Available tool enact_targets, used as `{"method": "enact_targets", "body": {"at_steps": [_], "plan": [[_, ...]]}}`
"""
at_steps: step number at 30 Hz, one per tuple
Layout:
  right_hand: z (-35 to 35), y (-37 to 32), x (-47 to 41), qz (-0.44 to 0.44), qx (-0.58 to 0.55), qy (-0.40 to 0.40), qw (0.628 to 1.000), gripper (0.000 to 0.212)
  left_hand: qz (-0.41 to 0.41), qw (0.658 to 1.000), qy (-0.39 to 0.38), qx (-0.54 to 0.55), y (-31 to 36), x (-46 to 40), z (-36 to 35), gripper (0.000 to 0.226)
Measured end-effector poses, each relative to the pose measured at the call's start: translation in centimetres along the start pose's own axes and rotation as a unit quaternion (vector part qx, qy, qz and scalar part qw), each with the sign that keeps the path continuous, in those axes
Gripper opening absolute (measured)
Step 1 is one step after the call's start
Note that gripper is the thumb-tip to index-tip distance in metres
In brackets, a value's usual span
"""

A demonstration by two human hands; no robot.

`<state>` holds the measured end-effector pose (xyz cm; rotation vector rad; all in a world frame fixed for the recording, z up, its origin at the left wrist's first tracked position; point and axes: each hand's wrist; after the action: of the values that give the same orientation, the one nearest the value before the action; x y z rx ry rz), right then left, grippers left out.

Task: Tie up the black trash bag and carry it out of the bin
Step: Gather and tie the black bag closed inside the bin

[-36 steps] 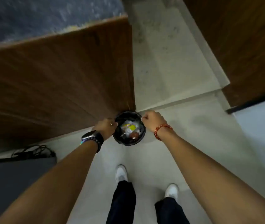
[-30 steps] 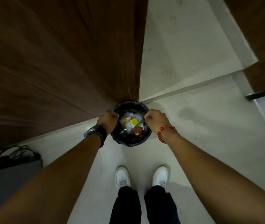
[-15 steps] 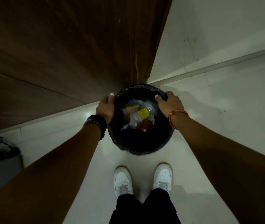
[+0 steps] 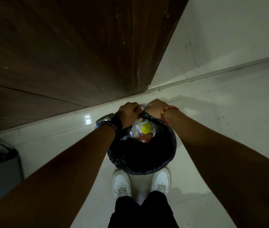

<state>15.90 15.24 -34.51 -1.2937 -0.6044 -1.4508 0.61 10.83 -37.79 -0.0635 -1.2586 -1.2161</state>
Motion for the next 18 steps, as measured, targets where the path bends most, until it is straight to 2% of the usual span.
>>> {"method": "enact_targets", "body": {"at_steps": [4, 7, 8, 10, 12, 15, 17, 18], "plan": [[0.7, 0.9, 1.1, -0.041, 0.038, -0.071, 0.996, 0.024, -0.022, 0.995, 0.054, -0.080, -1.4, 1.6, -1.2, 0.044], [0.8, 1.4, 0.3, -0.069, 0.010, -0.092, 0.993, 0.047, -0.018, 0.992, 0.108, -0.069, -1.9, 1.9, -2.1, 0.044], [0.8, 1.3, 0.2, -0.049, -0.005, -0.089, 0.995, 0.049, -0.014, 0.991, 0.114, -0.067, -1.7, 1.7, -2.1, 0.045], [0.5, 2.7, -2.5, 0.004, -0.035, -0.093, 0.995, 0.039, -0.010, 0.991, 0.110, -0.071, -1.2, 1.3, -2.0, 0.047], [1.0, 2.0, -0.7, 0.015, -0.045, -0.070, 0.996, 0.018, -0.011, 0.990, 0.107, -0.087, -0.8, 1.0, -1.8, 0.047], [1.3, 2.0, -0.1, 0.053, -0.015, 0.023, 0.998, 0.028, -0.034, 0.998, 0.059, -0.015, -0.2, 0.9, -1.4, 0.044], [1.0, 2.0, -0.1, 0.110, -0.010, 0.103, 0.989, 0.018, -0.068, 0.995, 0.024, 0.065, 0.5, 0.9, -1.1, 0.036], [0.8, 1.8, 0.3, 0.136, -0.004, 0.127, 0.983, 0.017, -0.089, 0.993, 0.023, 0.072, 0.6, 0.8, -0.8, 0.032]]}}
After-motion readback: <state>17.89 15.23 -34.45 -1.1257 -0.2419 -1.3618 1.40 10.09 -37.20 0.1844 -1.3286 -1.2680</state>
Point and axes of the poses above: each hand's wrist, its own x-axis away from the middle knuckle, its own z-axis out of the back of the hand, y = z × x, and after that the axes turned 5 degrees about -y, right-handed
